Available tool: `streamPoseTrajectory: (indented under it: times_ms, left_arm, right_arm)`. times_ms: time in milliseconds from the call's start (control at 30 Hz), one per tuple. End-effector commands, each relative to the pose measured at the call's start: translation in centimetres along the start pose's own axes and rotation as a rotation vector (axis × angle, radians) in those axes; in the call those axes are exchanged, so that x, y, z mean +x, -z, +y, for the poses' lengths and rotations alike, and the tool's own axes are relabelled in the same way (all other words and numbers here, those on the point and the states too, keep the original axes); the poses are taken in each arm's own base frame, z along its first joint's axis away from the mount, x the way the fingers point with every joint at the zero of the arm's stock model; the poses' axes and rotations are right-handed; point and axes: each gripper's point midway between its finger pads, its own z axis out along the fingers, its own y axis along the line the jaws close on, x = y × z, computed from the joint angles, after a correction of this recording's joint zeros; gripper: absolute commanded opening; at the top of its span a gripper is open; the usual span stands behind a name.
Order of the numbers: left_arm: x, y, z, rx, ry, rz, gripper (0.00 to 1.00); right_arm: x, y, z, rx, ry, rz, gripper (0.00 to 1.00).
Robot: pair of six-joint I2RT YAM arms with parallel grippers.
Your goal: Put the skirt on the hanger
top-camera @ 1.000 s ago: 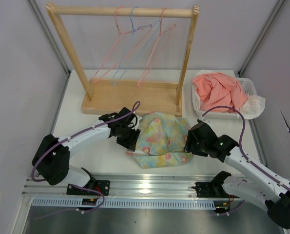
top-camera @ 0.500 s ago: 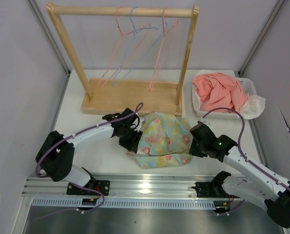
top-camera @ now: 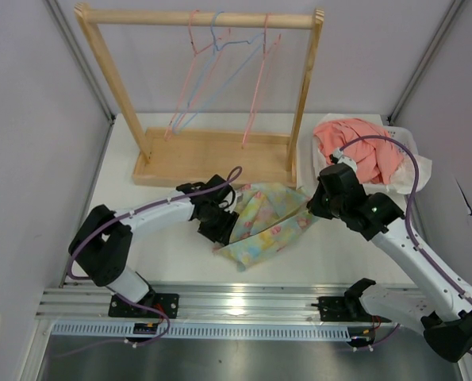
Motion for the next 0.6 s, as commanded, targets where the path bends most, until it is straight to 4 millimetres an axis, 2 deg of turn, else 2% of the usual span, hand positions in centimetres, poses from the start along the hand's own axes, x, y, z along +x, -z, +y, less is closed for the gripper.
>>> streamPoseTrajectory:
  times_ms: [0, 133, 167, 233, 267, 333, 467, 567]
  left_arm:
    - [-2.4, 0.3, -0.4, -0.016, -0.005, -0.062, 0.55]
    - [-2.4, -0.2, -2.9, 0.125, 0.012, -0.058, 0.57]
    - [-1.6, -0.5, -3.4, 0.160, 0.019, -0.035, 0.57]
    - [-1.2, -0.6, -3.8, 0.187, 0.032, -0.031, 0.63]
    - [0.0, -1.0, -4.1, 0.215, 0.039, 0.004, 0.65]
    - [0.7, -1.5, -3.9, 0.203, 0.043, 0.024, 0.68]
    - [0.6, -1.7, -4.7, 0.230, 0.018, 0.021, 0.73]
    - [0.1, -1.7, -5.9, 0.271, -0.010, 0.012, 0.73]
  right_arm:
    - [-1.5, 0.9, -0.1, 0.005, 0.024, -0.044, 0.00]
    - [-1.6, 1.3, 0.1, -0.004, 0.031, -0.040, 0.00]
    - [-1.4, 1.4, 0.2, -0.009, 0.036, -0.033, 0.00]
    - [-1.2, 1.5, -0.2, 0.002, 0.031, -0.029, 0.00]
    - [-1.1, 1.9, -0.3, -0.007, 0.029, -0.038, 0.00]
    - [-0.8, 2.0, -0.5, -0.007, 0.023, -0.036, 0.00]
    - [-0.2, 1.6, -0.3, -0.028, 0.017, -0.020, 0.00]
    - [0.0, 1.4, 0.2, -0.052, 0.021, -0.011, 0.00]
